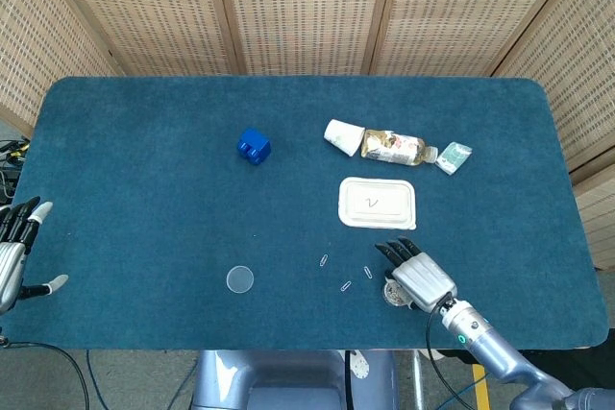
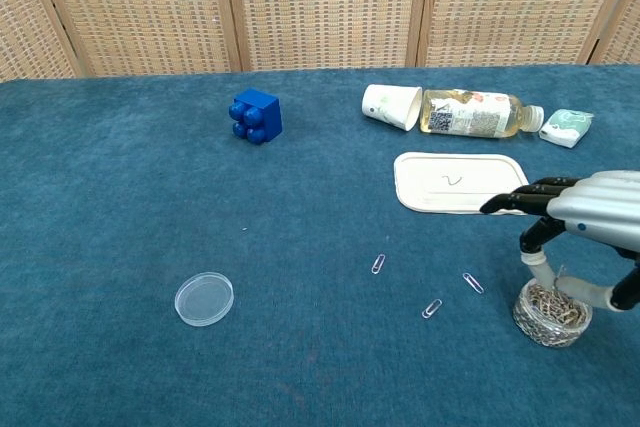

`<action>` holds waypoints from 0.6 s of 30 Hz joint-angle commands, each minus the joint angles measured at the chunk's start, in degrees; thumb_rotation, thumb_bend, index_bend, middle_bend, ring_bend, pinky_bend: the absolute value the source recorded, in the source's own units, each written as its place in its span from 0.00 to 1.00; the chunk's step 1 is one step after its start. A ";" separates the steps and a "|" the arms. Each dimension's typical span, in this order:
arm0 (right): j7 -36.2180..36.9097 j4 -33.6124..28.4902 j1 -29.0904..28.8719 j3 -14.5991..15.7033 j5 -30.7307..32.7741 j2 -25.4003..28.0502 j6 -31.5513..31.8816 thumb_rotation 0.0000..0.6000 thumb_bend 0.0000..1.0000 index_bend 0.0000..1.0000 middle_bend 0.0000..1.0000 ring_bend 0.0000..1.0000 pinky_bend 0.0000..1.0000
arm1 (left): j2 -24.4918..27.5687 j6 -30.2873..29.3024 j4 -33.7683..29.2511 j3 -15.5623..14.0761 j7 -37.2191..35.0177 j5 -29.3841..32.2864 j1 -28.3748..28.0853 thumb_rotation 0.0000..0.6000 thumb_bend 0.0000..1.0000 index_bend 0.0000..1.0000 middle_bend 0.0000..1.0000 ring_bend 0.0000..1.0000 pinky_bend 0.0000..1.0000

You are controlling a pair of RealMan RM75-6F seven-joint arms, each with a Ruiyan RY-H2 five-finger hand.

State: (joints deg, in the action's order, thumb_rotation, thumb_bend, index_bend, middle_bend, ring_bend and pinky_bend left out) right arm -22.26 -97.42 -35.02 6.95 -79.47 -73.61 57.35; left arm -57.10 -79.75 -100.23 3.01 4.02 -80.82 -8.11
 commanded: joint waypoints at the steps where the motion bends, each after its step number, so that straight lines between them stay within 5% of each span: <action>1: -1.32 -0.07 -0.03 -0.48 0.26 -0.99 -0.73 1.00 0.50 0.66 0.04 0.00 0.01 | 0.00 -0.03 0.05 -0.02 -0.02 -0.01 0.04 1.00 0.01 0.00 0.00 0.00 0.00; 18: -2.61 2.11 0.98 -1.52 1.55 -2.87 -2.84 1.00 0.50 0.66 0.04 0.00 0.01 | 0.15 -0.11 0.14 0.12 -0.40 0.11 0.09 1.00 0.01 0.00 0.00 0.00 0.00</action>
State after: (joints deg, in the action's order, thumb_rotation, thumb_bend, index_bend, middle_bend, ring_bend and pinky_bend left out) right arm -24.88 -95.32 -34.05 5.44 -77.90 -76.49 54.52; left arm -56.95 -79.86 -100.09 3.13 3.62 -80.72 -8.02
